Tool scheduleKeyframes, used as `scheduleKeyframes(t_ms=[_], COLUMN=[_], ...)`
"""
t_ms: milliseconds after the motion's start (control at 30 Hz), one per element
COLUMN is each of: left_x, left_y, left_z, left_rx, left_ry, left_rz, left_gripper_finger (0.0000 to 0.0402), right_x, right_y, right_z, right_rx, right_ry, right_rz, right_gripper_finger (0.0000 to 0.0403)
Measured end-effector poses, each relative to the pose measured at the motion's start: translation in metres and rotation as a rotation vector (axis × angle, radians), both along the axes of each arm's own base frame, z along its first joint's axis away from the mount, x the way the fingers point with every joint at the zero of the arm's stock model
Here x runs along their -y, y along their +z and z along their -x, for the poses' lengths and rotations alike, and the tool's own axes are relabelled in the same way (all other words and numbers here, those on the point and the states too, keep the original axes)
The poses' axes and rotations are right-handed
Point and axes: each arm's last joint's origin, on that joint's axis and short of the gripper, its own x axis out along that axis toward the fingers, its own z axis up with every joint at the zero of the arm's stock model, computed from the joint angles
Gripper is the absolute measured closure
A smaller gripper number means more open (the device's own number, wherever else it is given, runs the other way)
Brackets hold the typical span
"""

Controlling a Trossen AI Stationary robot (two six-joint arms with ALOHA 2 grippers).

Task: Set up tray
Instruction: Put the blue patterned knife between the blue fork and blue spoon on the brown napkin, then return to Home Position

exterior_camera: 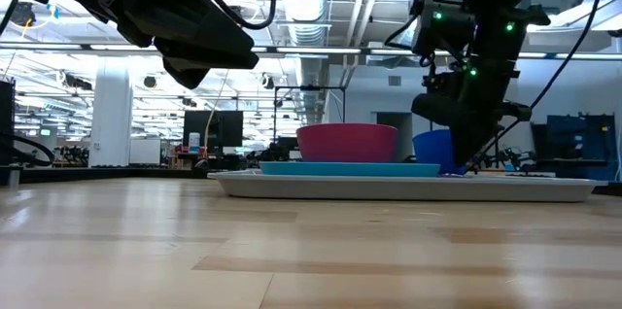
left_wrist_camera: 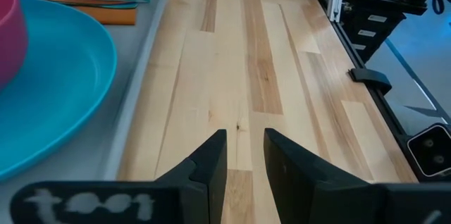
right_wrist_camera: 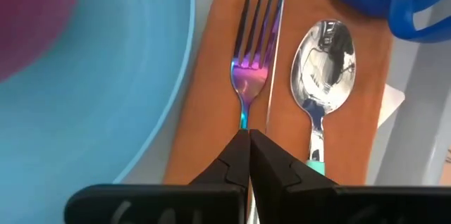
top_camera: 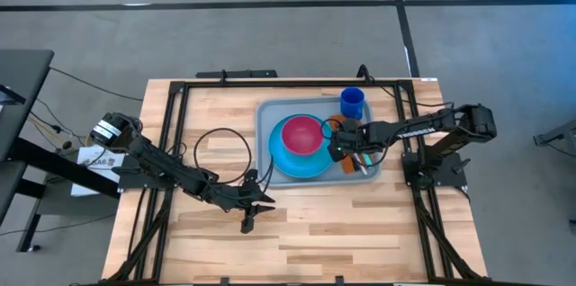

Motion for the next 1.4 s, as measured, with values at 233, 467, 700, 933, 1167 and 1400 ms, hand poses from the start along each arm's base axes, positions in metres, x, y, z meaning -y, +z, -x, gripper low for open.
scheduleKeyframes(t_ms=[233,467,700,933,1167,1400], left_x=[0.000,0.000,0.000,0.000,0.000,0.000], left_y=[0.000,0.000,0.000,0.000,0.000,0.000], left_z=[0.000,0.000,0.000,0.000,0.000,0.000], left_rx=[0.000,0.000,0.000,0.000,0.000,0.002], left_ry=[0.001,0.001,0.002,0.002,0.002,-0.003], left_rz=[-0.001,-0.001,-0.001,-0.002,-0.002,-0.015], left_gripper_finger=[0.0319,0.0319,0.0319,0.0319,0.0319,0.0319], right_x=[0.001,0.000,0.000,0.003,0.006,0.002], right_y=[0.000,-0.006,-0.015,-0.023,-0.023,-0.013], right_z=[0.000,0.002,0.006,0.014,0.014,0.004], right_rx=[0.007,0.029,0.046,0.018,0.018,0.035], right_ry=[-0.021,-0.027,-0.029,-0.046,-0.060,0.012], right_rz=[0.018,0.019,0.020,0.030,0.044,0.049], right_gripper_finger=[0.0403,0.0403,0.0403,0.0403,0.0403,0.0403])
